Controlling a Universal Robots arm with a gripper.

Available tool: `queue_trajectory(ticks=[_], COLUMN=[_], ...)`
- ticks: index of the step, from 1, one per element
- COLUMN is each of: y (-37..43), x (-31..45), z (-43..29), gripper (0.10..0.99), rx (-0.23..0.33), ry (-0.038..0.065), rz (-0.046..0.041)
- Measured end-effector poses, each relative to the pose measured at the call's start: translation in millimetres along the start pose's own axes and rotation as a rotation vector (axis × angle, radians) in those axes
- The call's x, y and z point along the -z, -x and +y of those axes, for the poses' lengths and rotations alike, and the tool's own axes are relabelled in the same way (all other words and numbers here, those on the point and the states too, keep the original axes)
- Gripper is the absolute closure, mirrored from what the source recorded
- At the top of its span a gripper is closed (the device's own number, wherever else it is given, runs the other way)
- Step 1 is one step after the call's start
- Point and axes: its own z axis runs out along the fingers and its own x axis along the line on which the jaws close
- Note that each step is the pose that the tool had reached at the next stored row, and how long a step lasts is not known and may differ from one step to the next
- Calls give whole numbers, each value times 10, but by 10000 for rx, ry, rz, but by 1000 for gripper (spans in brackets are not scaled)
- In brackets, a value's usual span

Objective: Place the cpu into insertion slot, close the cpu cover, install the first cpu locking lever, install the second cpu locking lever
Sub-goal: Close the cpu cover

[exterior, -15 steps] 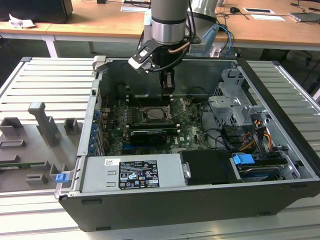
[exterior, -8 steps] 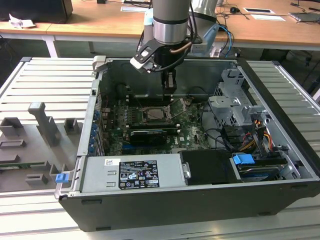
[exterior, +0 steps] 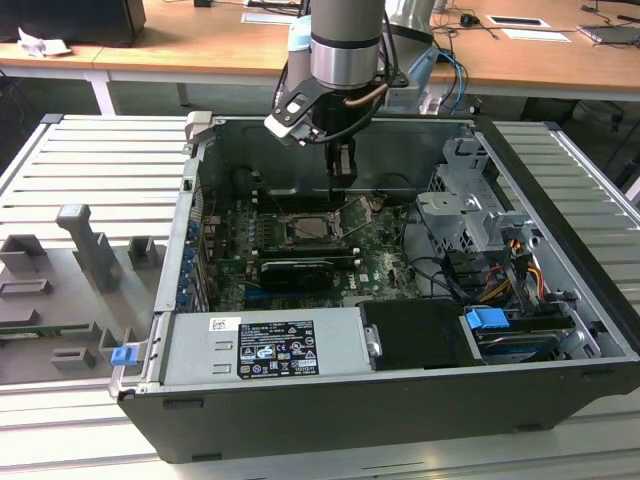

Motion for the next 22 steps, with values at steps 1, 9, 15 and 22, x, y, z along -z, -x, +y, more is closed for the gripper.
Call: queue_trajectory(ticks=[1, 9, 15, 22], y=[-1, -6, -17, -29], x=[0, -1, 0, -2], z=[4, 18, 21, 54], gripper=[980, 980, 980, 980], rx=[0, -1, 1, -1], ry=[0, 0, -1, 0], rz=[-1, 0, 0, 0])
